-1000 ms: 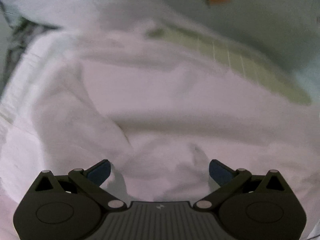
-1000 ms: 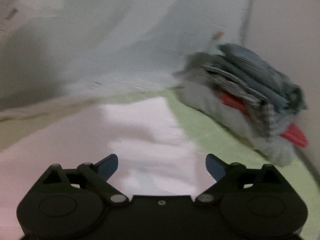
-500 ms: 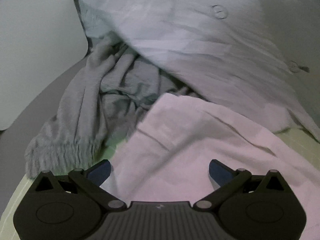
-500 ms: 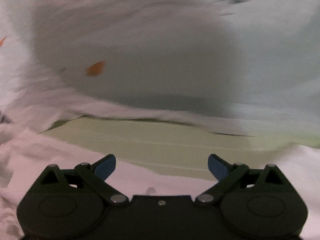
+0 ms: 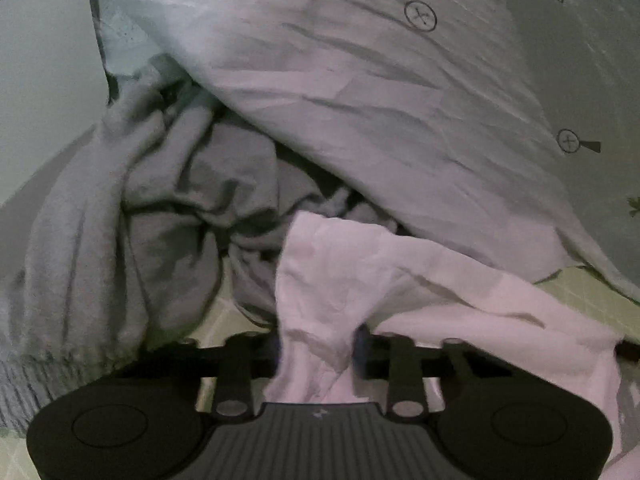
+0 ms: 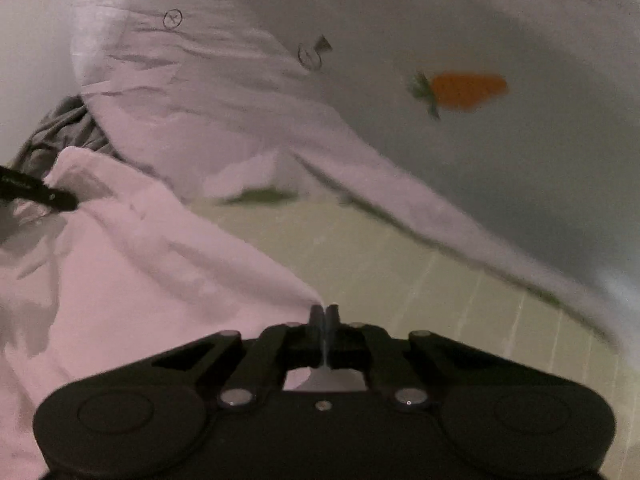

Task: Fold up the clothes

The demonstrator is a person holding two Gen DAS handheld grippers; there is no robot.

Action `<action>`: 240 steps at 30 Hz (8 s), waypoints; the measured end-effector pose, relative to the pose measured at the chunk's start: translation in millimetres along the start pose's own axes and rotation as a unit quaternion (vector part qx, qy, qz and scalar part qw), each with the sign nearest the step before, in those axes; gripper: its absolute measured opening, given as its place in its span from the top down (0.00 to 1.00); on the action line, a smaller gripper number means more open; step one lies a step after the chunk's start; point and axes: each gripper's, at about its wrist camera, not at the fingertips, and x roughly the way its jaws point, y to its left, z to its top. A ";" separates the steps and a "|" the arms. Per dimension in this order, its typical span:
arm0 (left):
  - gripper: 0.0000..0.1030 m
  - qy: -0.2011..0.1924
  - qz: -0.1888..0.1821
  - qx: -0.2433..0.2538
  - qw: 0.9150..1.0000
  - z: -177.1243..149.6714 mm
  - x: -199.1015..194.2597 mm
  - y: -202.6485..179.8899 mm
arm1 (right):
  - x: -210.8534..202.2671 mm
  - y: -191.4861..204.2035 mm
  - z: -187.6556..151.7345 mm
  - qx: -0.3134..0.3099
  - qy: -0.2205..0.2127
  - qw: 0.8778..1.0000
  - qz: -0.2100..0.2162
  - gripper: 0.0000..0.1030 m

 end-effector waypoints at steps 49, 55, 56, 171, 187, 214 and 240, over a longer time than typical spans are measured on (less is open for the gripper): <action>0.04 0.063 -0.049 -0.116 0.990 -262.3 -266.3 -122.0 | -439.4 -79.9 -501.3 0.760 -0.075 0.646 -0.009 0.00; 0.04 0.073 -0.054 -0.101 0.991 -269.7 -266.3 -138.8 | -460.0 -79.6 -519.5 0.770 -0.086 0.632 0.008 0.00; 0.04 0.075 -0.052 -0.101 0.991 -271.5 -266.9 -139.2 | -462.2 -77.8 -521.9 0.772 -0.086 0.630 0.010 0.00; 0.87 0.008 0.092 -0.270 0.958 -274.3 -315.0 119.3 | -545.7 -57.9 -526.4 0.750 -0.194 0.576 -0.262 0.97; 0.88 -0.064 0.096 -0.277 0.954 -250.1 -368.4 99.6 | -566.1 -69.1 -446.0 0.637 -0.259 0.680 -0.254 0.98; 0.90 -0.085 0.161 -0.284 0.941 -148.9 -303.4 61.2 | -489.9 -153.3 -316.1 0.543 -0.264 0.744 -0.285 0.98; 0.12 -0.012 0.146 -0.156 0.977 -59.4 -131.8 -44.4 | -287.9 -257.1 -310.8 0.586 -0.060 0.729 -0.348 0.12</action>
